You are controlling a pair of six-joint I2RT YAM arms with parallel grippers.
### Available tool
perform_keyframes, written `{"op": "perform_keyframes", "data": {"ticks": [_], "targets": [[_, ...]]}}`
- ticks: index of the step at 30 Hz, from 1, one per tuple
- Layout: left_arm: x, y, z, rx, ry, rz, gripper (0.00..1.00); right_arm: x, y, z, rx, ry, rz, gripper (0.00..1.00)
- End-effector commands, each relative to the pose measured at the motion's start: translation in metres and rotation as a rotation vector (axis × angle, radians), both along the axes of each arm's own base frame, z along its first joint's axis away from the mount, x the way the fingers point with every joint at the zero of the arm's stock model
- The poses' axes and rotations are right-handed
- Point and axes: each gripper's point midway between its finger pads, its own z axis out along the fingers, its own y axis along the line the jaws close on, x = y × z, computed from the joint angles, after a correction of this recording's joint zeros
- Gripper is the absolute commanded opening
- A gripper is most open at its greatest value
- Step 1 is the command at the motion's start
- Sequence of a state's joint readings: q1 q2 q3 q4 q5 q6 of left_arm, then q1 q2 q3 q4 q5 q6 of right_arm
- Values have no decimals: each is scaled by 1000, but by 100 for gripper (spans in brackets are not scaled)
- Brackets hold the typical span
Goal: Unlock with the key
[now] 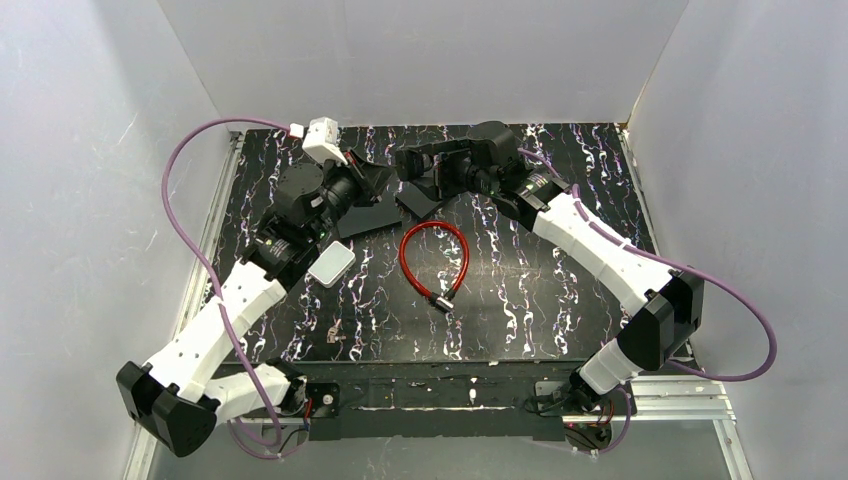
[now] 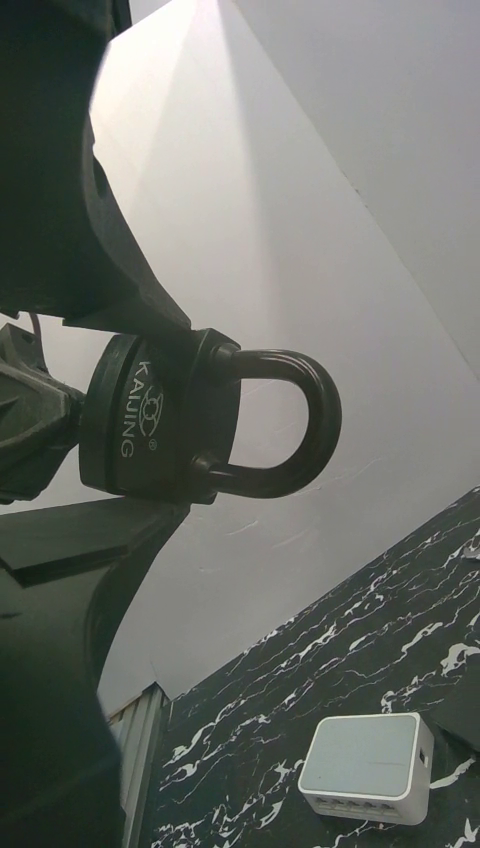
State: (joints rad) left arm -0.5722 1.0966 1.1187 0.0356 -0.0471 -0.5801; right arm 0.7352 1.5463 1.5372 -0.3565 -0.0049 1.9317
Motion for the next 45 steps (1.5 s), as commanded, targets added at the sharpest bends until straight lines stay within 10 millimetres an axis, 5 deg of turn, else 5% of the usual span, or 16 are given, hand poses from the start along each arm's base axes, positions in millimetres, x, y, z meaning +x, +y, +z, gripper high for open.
{"op": "perform_keyframes", "data": {"ticks": [1,11,18,26,33,45], "targets": [[6,-5,15,3,-41,9,0,-26,19,67,156,-126,119,1],[9,-7,8,-24,3,21,0,-28,19,67,157,-121,127,1],[3,-6,14,150,-144,-13,0,-28,18,68,156,-129,124,1],[13,-4,11,-95,56,112,0,-28,17,68,152,-133,120,1],[13,10,-24,-179,289,262,0,-28,16,68,152,-138,116,1],[33,-18,-21,-95,114,127,0,-29,16,70,146,-144,117,1]]}}
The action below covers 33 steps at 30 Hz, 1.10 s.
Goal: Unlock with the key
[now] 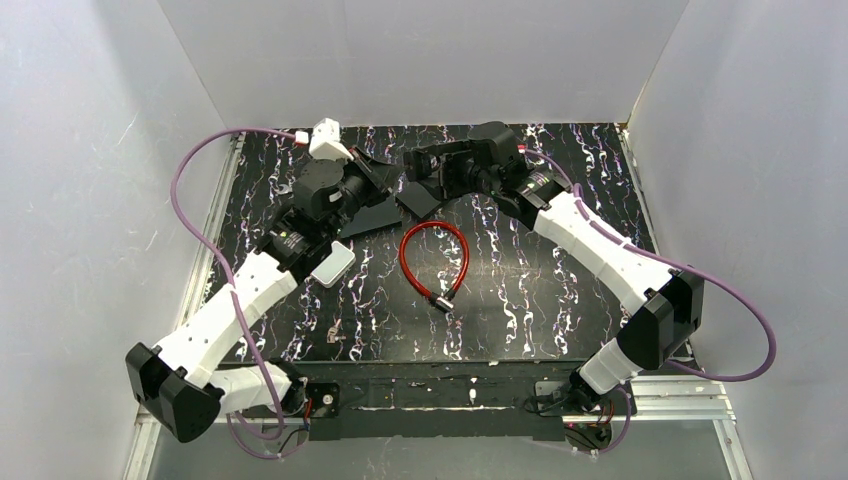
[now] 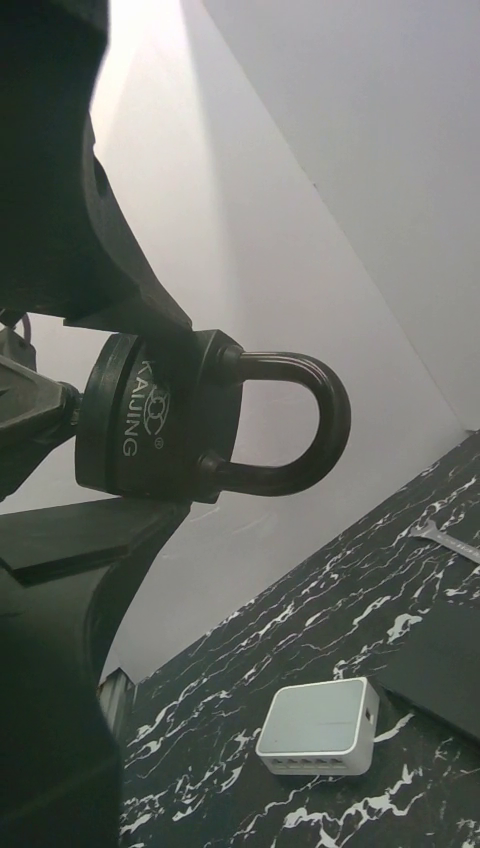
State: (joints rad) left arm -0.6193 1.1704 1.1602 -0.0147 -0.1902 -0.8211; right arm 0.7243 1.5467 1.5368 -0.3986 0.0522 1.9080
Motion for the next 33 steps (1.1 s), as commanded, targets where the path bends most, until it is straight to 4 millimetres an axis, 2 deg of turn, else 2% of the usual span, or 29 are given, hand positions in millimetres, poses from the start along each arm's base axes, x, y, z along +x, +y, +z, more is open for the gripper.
{"op": "perform_keyframes", "data": {"ticks": [1,8,12,17,23,27,33], "targets": [[21,-9,-8,80,-57,-5,0,-38,28,83,202,-146,176,1],[25,-20,-11,107,-79,-56,0,-38,28,86,181,-159,169,1],[14,-18,-8,144,-99,-101,0,-37,19,71,153,-139,130,1],[-10,1,-21,245,-60,-134,0,-32,-3,41,105,-78,55,1],[-37,25,-24,224,-50,-118,0,-24,-16,32,54,-81,13,1],[-43,42,-21,148,-36,-50,0,-25,-15,28,52,-72,20,1],[-38,38,-26,98,-15,-38,0,-25,-12,29,58,-72,33,1]]}}
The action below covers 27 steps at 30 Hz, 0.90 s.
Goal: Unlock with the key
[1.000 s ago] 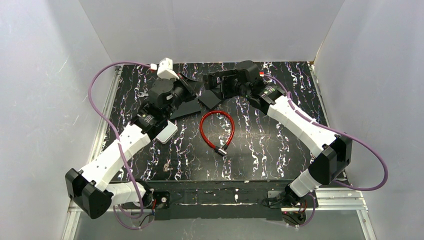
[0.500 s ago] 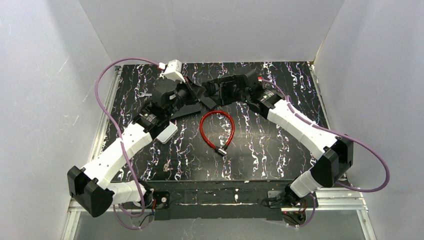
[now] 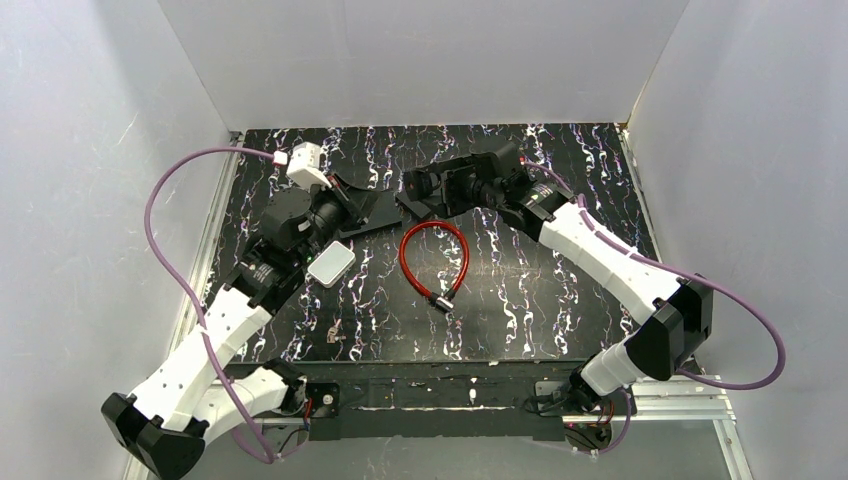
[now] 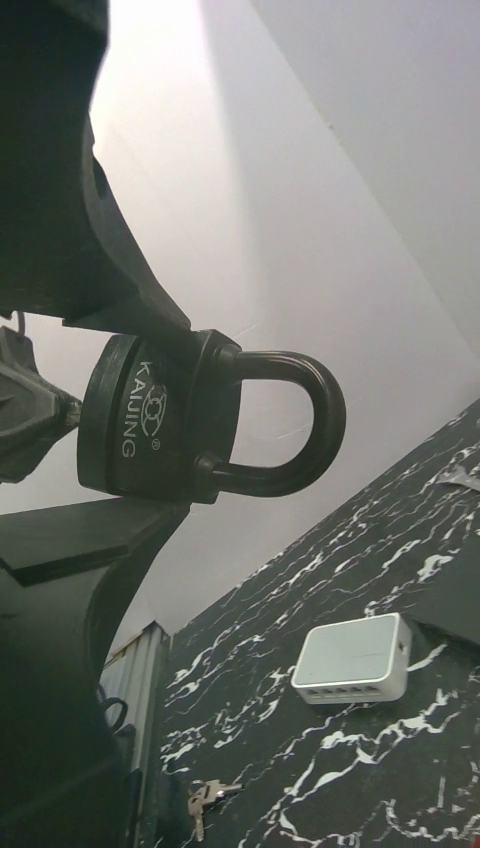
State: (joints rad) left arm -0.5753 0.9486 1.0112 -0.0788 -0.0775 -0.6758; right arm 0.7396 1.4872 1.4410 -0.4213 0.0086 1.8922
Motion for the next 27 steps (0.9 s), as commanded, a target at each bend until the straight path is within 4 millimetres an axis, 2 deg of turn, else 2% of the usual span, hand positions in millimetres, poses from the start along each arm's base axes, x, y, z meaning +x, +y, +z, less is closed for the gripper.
{"op": "perform_keyframes", "data": {"ticks": [1,5,9,12,16,27], "targets": [[9,3,-14,-20,45,54,0,3,-8,52,94,-118,-27,1],[13,-4,-11,-47,40,36,0,2,-8,53,90,-121,-23,1],[13,-10,0,-79,11,7,0,3,-9,53,83,-120,-31,1],[9,-11,11,-112,-15,-4,0,4,-10,50,61,-116,-35,1],[5,-9,16,-127,-21,-7,0,6,-8,48,61,-112,-31,1],[11,-22,2,-128,22,-44,0,9,1,57,102,-113,-18,1]]}}
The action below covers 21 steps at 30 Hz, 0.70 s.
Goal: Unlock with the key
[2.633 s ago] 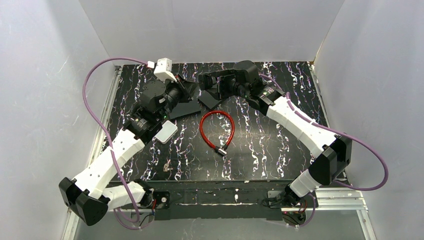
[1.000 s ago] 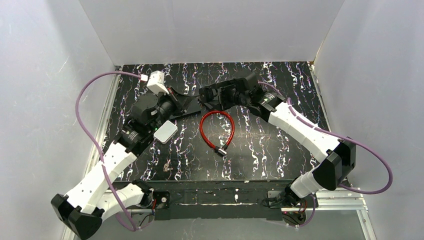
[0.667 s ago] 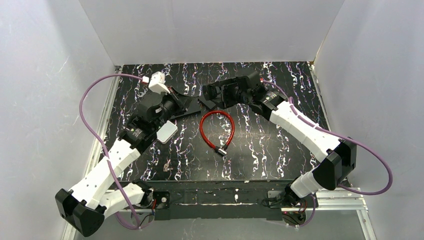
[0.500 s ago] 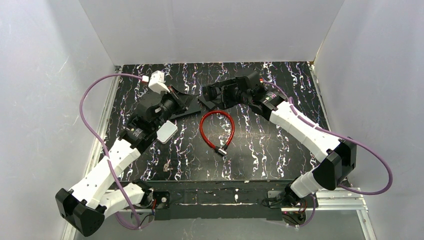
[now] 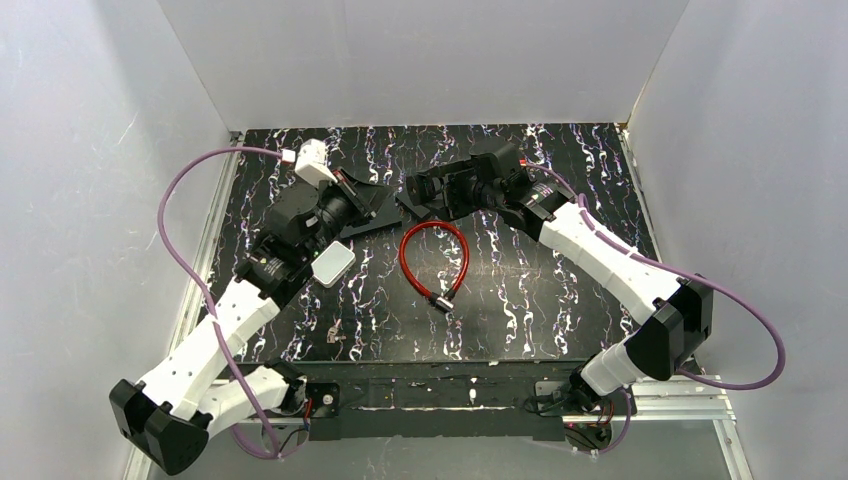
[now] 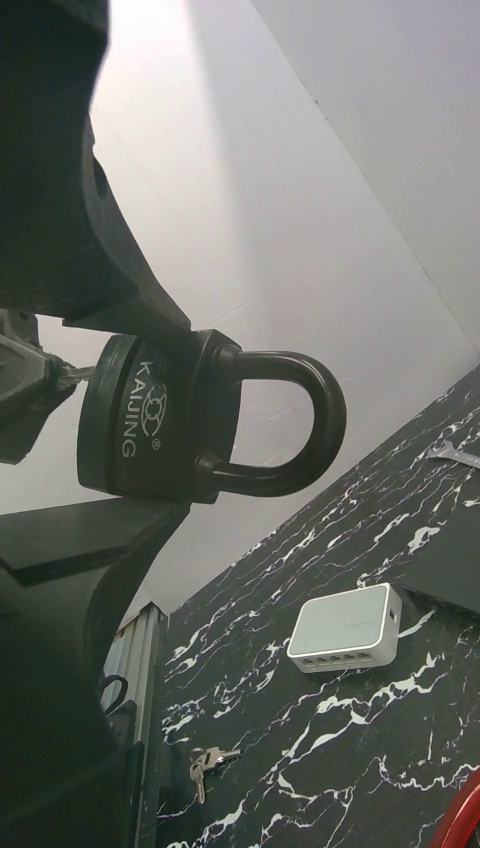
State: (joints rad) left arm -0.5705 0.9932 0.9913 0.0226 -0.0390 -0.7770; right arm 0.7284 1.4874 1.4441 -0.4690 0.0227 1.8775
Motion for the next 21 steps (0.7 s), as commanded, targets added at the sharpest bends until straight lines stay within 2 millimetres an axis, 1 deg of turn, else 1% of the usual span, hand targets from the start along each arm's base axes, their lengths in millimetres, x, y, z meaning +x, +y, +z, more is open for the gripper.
{"op": "perform_keyframes", "data": {"ticks": [1,5,10,21], "targets": [[3,-8,-1,-18,2,-25,0,7,10,68,149,-133,2,1],[10,-12,1,-15,3,-24,0,7,12,68,160,-128,5,1],[15,-15,-2,-15,17,-21,0,8,12,70,167,-133,3,1],[12,-20,4,-33,9,-39,0,12,15,68,168,-134,3,1]]}}
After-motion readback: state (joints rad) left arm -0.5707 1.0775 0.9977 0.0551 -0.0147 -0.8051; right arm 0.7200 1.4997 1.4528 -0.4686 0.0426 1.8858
